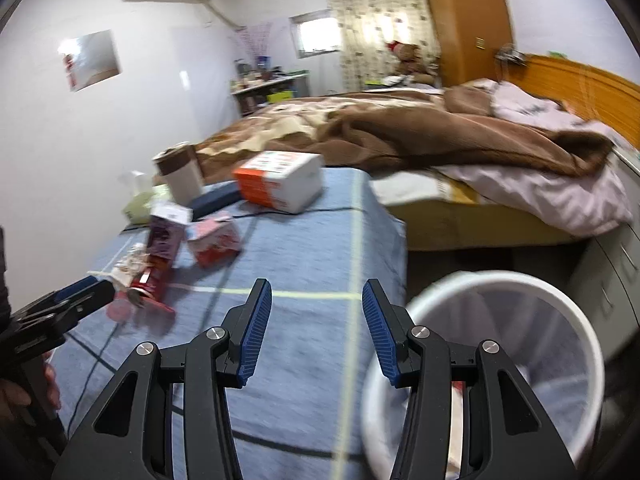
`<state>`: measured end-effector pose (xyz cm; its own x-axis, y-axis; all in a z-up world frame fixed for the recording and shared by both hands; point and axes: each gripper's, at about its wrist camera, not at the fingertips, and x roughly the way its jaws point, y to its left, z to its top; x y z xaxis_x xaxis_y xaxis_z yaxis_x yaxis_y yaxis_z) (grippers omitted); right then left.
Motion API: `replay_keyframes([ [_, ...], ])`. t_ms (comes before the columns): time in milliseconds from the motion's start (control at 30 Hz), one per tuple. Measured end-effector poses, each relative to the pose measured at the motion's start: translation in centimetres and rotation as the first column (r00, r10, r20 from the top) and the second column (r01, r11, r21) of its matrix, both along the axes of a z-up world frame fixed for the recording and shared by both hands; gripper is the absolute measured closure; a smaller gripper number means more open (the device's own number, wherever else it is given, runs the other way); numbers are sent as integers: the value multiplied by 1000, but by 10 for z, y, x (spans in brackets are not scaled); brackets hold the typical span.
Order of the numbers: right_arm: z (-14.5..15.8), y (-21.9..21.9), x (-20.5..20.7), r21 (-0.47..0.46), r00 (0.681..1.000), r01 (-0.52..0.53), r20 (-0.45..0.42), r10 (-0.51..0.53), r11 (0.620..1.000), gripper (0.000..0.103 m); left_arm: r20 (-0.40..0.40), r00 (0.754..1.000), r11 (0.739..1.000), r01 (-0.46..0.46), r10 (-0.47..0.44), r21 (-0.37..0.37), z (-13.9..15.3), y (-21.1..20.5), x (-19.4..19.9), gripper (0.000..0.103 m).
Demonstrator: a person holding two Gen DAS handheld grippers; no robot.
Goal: Collect trash
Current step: 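Move both tools back over the table toward the cups, then grasp the printed paper cup with the left tool while the right tool grasps the clear red-lidded cup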
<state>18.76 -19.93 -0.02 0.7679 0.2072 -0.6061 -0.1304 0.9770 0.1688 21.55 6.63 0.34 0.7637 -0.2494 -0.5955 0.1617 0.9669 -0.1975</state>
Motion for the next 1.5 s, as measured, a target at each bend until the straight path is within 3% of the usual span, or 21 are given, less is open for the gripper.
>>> replay_keyframes([
  [500, -17, 77, 36, 37, 986, -151, -69, 153, 988, 54, -65, 982, 984, -179, 177, -22, -21, 96, 26, 24],
  [1033, -57, 156, 38, 90, 927, -287, -225, 300, 954, 54, -150, 975, 986, -166, 165, 5, -45, 129, 63, 24],
  [1333, -68, 165, 52, 65, 915, -280, -282, 287, 958, 54, -168, 976, 990, -141, 136, -17, -52, 131, 78, 24],
  [1400, -68, 164, 54, 47, 920, -275, -277, 277, 960, 58, -159, 981, 993, -118, 112, -26, -51, 129, 78, 23],
  [1433, -68, 164, 55, 42, 923, -271, -274, 272, 962, 70, -162, 981, 993, -114, 109, -24, -51, 128, 79, 23],
  [1500, -69, 159, 58, 39, 928, -252, -273, 253, 967, 73, -167, 981, 994, -107, 102, -26, -51, 126, 83, 23],
])
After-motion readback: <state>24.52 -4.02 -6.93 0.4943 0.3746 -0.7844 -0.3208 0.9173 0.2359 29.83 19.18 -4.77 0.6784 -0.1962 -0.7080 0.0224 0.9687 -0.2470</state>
